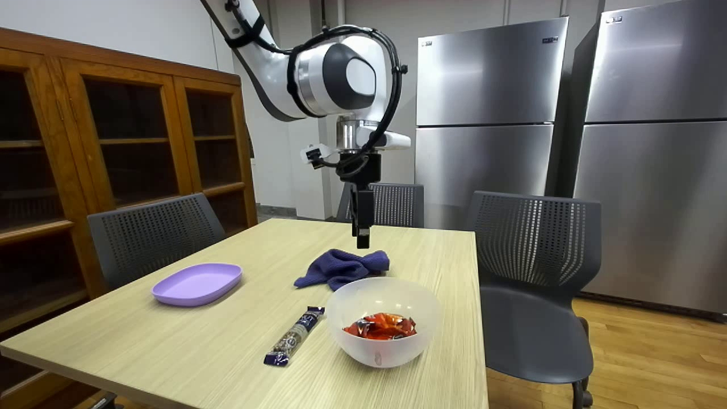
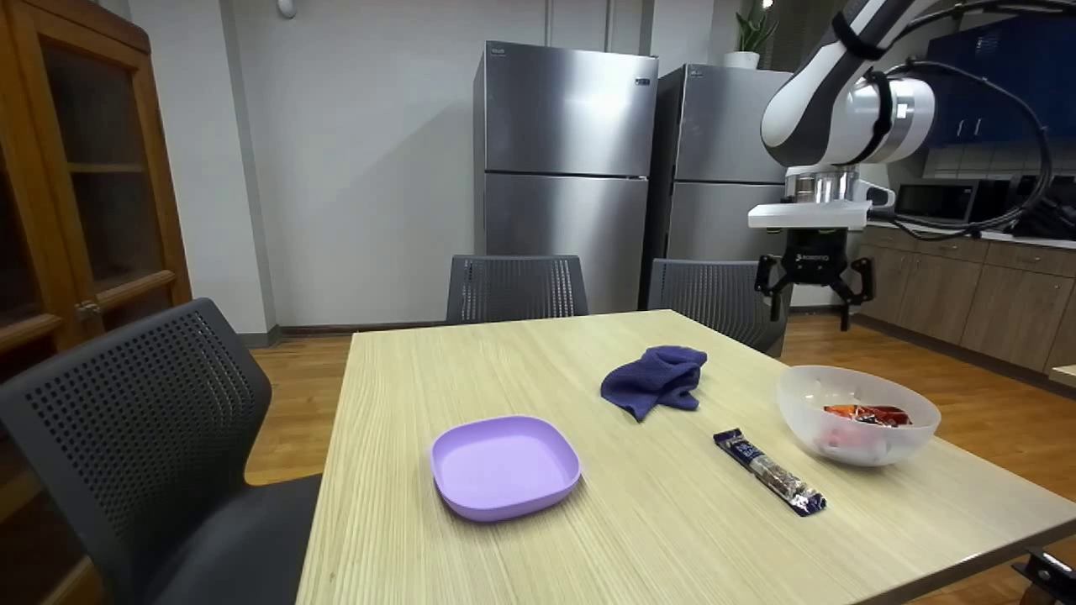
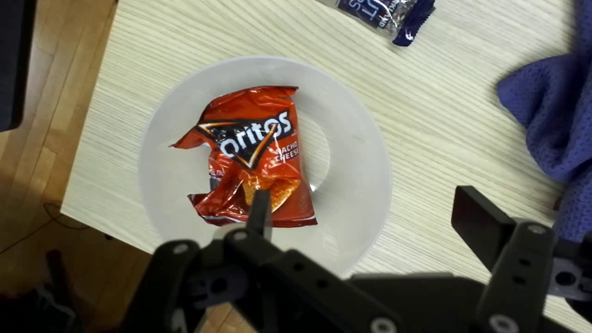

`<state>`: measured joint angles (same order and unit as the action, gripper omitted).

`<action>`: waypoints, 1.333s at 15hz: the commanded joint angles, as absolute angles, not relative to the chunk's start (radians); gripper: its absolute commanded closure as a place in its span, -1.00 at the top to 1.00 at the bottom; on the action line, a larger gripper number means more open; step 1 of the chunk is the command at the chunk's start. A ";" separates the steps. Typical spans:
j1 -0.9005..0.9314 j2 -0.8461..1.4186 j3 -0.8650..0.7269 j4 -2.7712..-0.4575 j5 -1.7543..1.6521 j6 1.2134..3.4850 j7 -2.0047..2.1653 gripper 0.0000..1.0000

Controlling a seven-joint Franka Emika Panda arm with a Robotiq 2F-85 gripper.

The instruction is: Put the orange packet in the bowl on the right then put the dark blue packet on the purple plate.

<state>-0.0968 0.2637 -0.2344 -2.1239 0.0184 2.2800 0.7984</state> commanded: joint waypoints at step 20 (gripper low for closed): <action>0.021 0.184 -0.151 -2.413 -0.136 2.624 0.683 1.00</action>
